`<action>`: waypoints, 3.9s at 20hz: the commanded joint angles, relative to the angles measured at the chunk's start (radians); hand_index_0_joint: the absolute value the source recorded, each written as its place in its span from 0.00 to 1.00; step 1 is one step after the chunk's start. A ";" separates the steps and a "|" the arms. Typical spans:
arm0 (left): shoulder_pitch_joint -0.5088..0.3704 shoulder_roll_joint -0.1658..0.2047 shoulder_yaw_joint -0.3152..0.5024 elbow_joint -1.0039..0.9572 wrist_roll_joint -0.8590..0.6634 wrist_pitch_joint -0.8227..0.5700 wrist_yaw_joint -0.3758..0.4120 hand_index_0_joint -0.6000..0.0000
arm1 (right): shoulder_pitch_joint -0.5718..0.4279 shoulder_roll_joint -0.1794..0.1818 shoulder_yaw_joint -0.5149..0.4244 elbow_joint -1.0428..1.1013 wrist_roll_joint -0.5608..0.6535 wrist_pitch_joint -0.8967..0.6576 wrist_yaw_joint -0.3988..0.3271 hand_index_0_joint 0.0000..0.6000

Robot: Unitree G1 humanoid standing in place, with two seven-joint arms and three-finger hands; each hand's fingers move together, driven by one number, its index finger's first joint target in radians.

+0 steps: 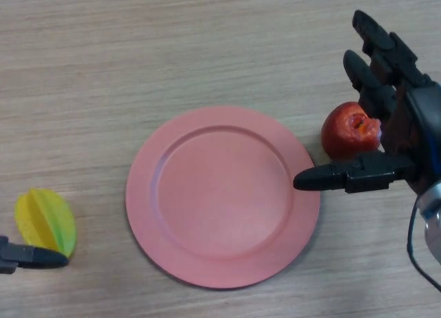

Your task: Pick up the yellow starfruit and place it on the plate

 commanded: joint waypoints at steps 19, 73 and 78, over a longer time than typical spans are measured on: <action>-0.084 0.152 -0.062 0.391 0.241 -0.313 0.258 1.00 | -0.012 -0.018 -0.050 -0.058 0.036 -0.123 -0.039 0.00; -0.285 -0.046 -0.527 0.089 0.347 -0.062 0.211 1.00 | 0.008 -0.036 -0.086 -0.100 0.059 -0.100 -0.071 0.00; -0.300 -0.039 -0.476 -0.062 0.224 -0.007 0.214 1.00 | 0.006 -0.040 -0.088 -0.119 0.043 -0.075 -0.058 0.00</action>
